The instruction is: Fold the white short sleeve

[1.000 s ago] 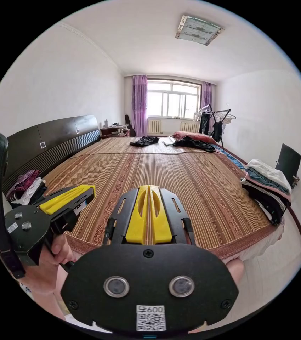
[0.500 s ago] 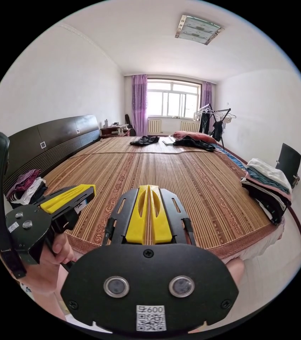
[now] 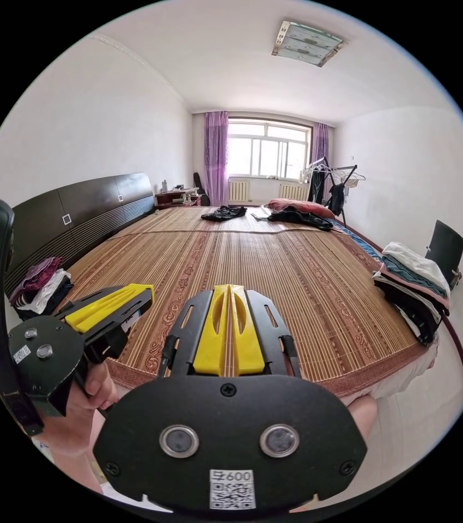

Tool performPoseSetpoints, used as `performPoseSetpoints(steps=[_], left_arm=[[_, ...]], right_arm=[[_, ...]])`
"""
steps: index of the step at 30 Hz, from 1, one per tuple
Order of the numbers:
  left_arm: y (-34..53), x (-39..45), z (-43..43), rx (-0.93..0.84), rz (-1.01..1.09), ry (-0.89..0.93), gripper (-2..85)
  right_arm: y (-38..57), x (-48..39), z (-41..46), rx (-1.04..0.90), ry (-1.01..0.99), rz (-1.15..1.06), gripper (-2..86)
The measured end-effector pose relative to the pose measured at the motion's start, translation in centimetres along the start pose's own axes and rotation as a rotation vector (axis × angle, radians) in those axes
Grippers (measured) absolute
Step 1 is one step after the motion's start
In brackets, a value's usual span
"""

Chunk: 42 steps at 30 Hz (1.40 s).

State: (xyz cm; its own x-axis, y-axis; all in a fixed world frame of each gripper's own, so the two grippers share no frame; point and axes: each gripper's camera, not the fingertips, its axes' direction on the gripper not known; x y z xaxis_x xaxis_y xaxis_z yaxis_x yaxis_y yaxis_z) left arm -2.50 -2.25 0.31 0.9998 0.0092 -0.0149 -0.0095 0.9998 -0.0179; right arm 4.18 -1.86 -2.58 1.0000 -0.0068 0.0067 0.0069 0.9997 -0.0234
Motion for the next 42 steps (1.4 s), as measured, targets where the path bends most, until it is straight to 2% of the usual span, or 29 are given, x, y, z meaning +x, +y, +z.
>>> performPoseSetpoints(steps=[23, 42], left_arm=[[-0.7, 3.6, 0.7, -0.036, 0.004, 0.009, 0.8], [-3.2, 5.9, -3.3, 0.002, 0.004, 0.011, 0.8]], right_arm=[[-1.1, -0.3, -0.3, -0.02, 0.007, 0.007, -0.8], [-1.9, -1.2, -0.9, -0.012, -0.013, 0.022, -0.8]])
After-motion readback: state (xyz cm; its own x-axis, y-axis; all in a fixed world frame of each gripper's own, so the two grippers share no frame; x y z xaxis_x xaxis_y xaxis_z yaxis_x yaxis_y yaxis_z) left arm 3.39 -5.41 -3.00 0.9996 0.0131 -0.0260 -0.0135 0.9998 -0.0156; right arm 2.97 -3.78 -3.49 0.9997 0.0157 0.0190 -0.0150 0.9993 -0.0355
